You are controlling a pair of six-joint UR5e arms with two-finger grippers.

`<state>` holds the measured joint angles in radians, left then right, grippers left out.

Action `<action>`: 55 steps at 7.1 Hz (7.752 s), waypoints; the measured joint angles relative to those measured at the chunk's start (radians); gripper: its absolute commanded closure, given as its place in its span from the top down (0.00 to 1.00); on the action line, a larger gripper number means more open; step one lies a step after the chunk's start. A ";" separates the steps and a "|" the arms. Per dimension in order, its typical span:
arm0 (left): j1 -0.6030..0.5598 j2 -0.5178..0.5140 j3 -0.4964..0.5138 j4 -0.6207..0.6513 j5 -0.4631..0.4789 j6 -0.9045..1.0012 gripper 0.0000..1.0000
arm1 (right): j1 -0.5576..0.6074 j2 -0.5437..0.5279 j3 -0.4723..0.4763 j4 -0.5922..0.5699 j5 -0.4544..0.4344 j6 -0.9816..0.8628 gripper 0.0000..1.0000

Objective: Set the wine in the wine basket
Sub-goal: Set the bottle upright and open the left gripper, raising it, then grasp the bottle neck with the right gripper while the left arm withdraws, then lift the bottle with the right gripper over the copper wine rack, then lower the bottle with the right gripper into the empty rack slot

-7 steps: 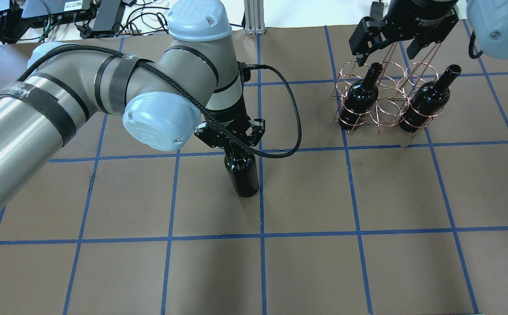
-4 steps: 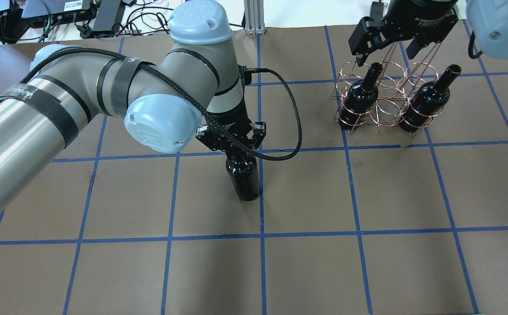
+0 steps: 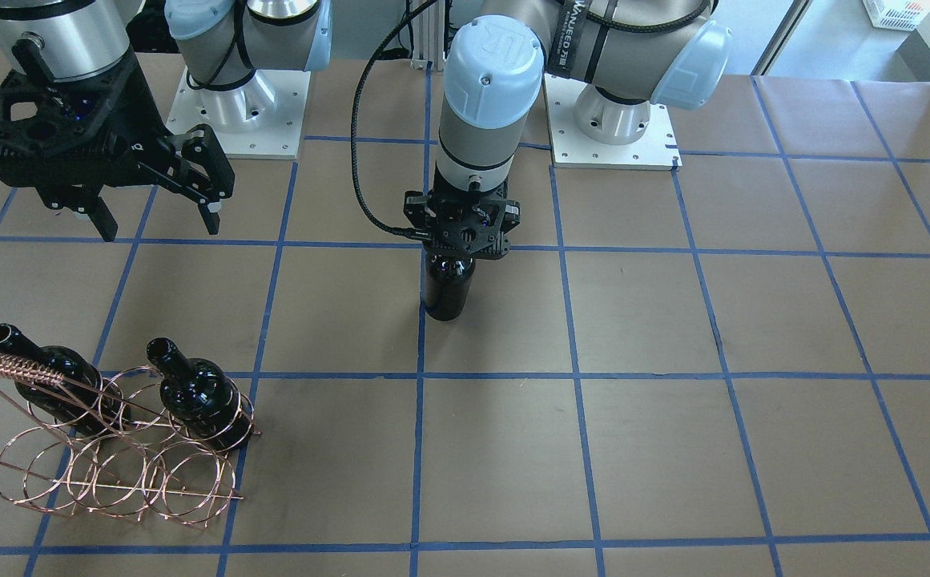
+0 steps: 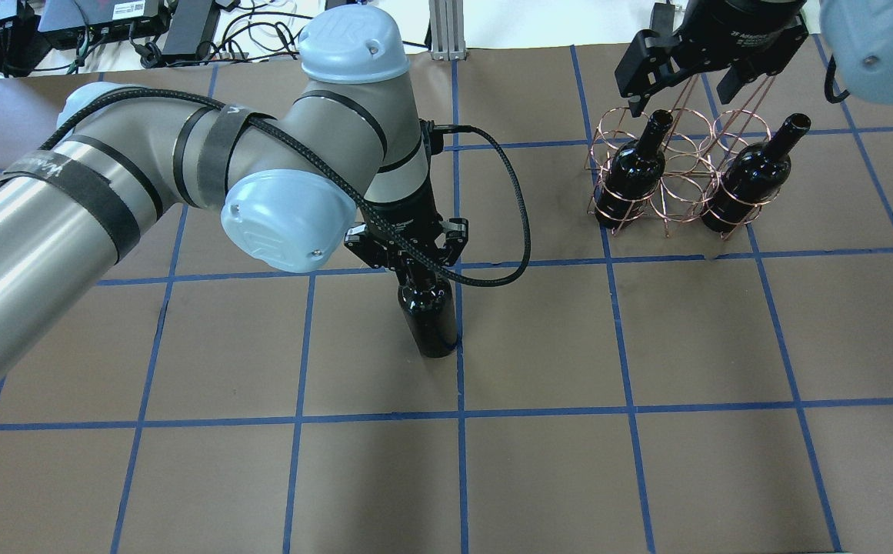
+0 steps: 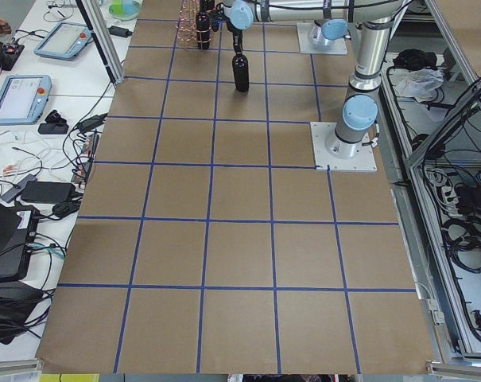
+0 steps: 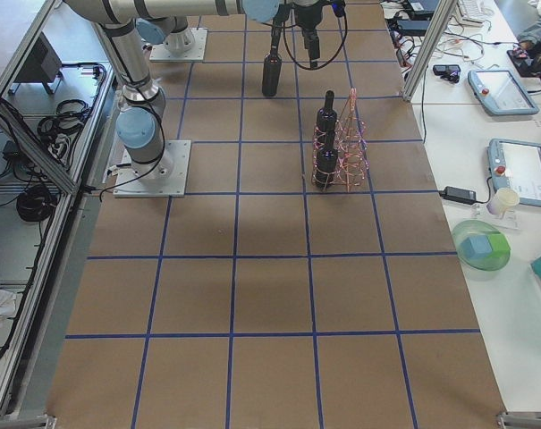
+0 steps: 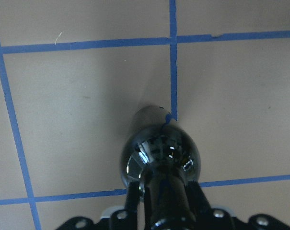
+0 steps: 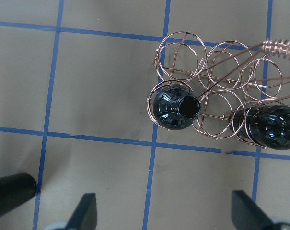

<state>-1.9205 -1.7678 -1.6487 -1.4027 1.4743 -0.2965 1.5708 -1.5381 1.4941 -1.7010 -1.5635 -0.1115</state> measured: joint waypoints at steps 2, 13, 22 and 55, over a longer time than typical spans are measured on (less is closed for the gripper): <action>-0.004 0.002 0.006 -0.008 -0.029 0.000 1.00 | 0.000 0.002 0.000 0.008 -0.002 0.000 1.00; 0.429 0.109 0.200 -0.140 0.094 0.324 1.00 | 0.438 0.095 -0.008 -0.003 -0.069 0.636 0.96; 0.452 0.171 0.152 -0.246 0.115 0.355 1.00 | 0.532 0.225 0.050 -0.077 -0.022 0.735 0.19; 0.438 0.193 0.153 -0.277 0.110 0.351 1.00 | -0.166 0.220 -0.182 0.089 -0.029 -0.211 0.02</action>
<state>-1.4826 -1.5744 -1.4960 -1.6799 1.5838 0.0547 1.4051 -1.3180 1.3123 -1.6123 -1.5922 -0.3230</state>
